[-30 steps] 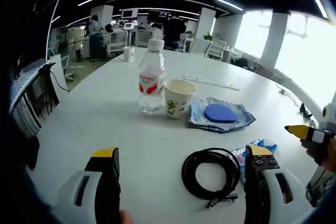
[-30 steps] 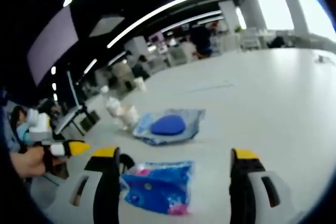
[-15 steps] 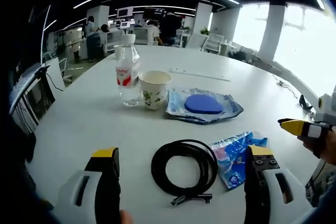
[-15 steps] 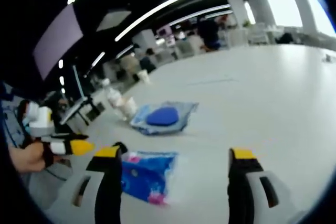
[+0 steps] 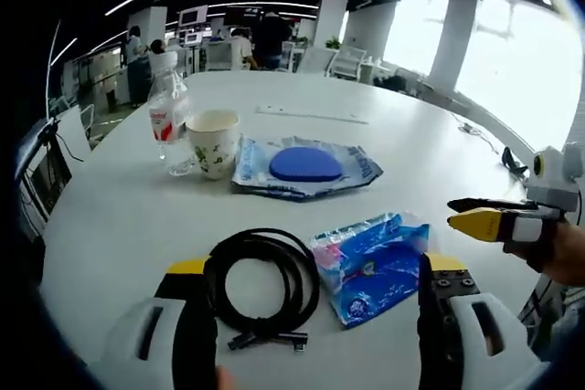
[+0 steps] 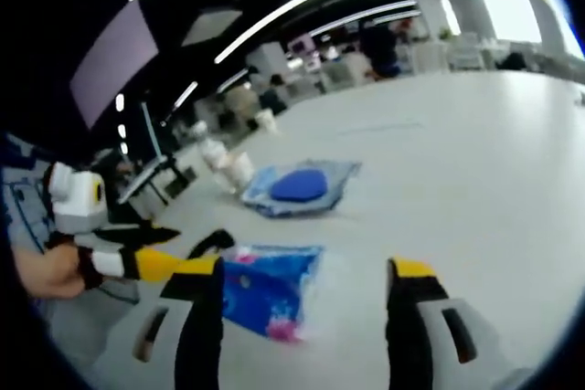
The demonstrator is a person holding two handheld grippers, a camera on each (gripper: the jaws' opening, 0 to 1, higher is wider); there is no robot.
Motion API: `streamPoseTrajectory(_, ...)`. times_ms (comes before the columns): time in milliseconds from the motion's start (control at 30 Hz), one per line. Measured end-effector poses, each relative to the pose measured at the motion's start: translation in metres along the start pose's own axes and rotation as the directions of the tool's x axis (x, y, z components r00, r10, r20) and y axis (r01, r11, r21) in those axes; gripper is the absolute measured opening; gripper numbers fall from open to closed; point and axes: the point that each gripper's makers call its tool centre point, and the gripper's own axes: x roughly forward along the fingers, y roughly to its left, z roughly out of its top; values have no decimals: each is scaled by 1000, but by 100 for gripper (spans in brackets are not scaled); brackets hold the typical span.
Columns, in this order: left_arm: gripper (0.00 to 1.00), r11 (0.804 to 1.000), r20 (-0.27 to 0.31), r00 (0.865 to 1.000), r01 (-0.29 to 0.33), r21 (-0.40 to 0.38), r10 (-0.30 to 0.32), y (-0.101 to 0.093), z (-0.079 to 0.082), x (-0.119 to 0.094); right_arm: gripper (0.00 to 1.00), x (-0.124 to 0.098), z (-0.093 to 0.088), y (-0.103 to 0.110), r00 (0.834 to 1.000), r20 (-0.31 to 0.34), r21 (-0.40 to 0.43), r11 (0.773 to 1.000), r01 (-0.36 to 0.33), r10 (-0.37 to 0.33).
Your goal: Arrange the tabletop items into an orderly group along one side of the table until the central work area is clear of visible clutter.
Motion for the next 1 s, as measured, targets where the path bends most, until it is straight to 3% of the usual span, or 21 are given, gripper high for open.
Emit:
streamPoseTrajectory(67,86,1000,-6,1000,8,1,-8,-5,-2,2,69,1,-1,3,1000,-4,-10,1000,-8,8)
streamPoseTrajectory(233,68,999,-27,999,21,-39,-23,-13,-10,4,65,2,-4,5,999,-15,-9,1000,-29,29)
streamPoseTrajectory(533,56,995,-51,996,64,-70,-68,-33,-20,15,58,4,-10,6,997,-38,-14,998,-61,60)
streamPoseTrajectory(700,53,994,-83,994,57,-96,-65,-34,-31,21,45,9,-18,13,992,-76,-28,994,-106,104)
streamPoseTrajectory(1000,43,990,-132,988,64,-124,-81,-36,-41,26,26,12,-32,10,984,-141,-52,992,-118,110)
